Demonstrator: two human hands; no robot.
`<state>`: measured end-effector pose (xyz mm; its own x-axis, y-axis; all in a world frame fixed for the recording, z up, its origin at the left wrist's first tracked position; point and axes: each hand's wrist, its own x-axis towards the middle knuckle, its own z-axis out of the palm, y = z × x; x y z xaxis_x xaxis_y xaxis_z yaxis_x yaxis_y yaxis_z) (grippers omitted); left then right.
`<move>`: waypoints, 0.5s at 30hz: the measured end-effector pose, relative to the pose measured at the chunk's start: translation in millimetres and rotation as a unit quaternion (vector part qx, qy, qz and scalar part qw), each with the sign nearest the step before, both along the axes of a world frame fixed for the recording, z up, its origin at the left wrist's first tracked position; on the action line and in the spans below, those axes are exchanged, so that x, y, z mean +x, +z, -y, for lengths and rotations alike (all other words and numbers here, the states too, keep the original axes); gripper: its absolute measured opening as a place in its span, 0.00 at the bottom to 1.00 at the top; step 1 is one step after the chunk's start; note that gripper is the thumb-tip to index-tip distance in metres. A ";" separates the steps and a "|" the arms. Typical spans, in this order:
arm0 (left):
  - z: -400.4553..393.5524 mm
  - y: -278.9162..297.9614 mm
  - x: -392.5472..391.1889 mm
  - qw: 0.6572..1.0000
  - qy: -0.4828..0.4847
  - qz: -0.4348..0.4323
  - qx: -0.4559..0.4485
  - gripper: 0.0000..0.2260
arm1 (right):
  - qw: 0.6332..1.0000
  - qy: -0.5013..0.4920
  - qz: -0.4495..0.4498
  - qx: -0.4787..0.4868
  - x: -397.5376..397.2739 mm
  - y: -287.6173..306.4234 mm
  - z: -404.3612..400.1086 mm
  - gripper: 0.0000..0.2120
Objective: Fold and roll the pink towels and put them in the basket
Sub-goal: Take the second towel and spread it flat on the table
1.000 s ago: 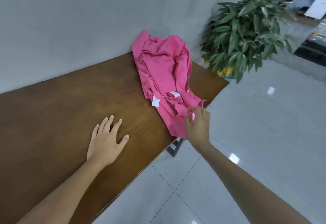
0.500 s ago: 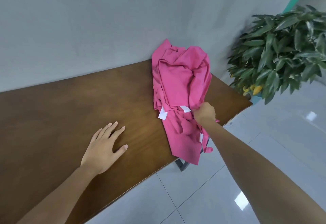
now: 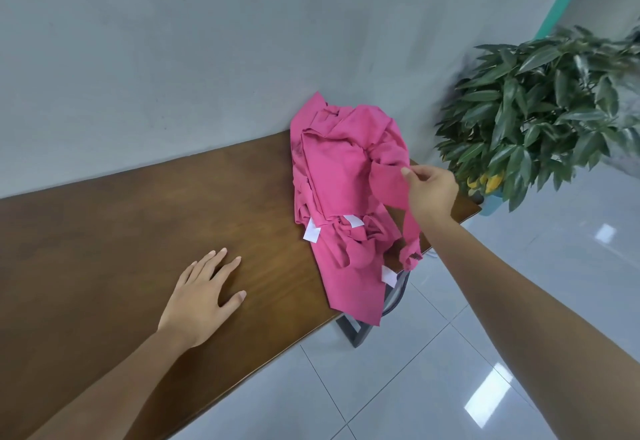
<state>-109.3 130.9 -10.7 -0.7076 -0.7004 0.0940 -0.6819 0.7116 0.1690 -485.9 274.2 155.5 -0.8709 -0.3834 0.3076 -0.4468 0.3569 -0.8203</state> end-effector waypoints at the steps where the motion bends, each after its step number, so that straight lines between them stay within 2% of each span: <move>1: -0.4 -0.4 0.3 1.000 -0.002 0.001 -0.002 0.34 | 1.000 0.011 -0.008 -0.011 5.0 8.8 -1.3 0.08; 4: -0.2 -0.6 1.8 1.000 -0.012 0.000 0.011 0.34 | 0.998 0.045 -0.018 -0.044 22.7 33.3 -2.8 0.08; 7: 6.7 1.4 3.0 0.996 -0.020 -0.042 0.080 0.33 | 0.994 0.080 -0.034 -0.062 47.7 56.8 0.1 0.07; 11: 21.1 18.9 11.3 0.965 -0.018 -0.155 0.210 0.24 | 0.988 0.135 -0.029 -0.074 96.4 80.6 11.6 0.05; 15: 37.0 49.3 40.7 0.955 -0.016 -0.222 0.198 0.12 | 0.979 0.189 -0.017 -0.072 157.7 89.0 33.9 0.04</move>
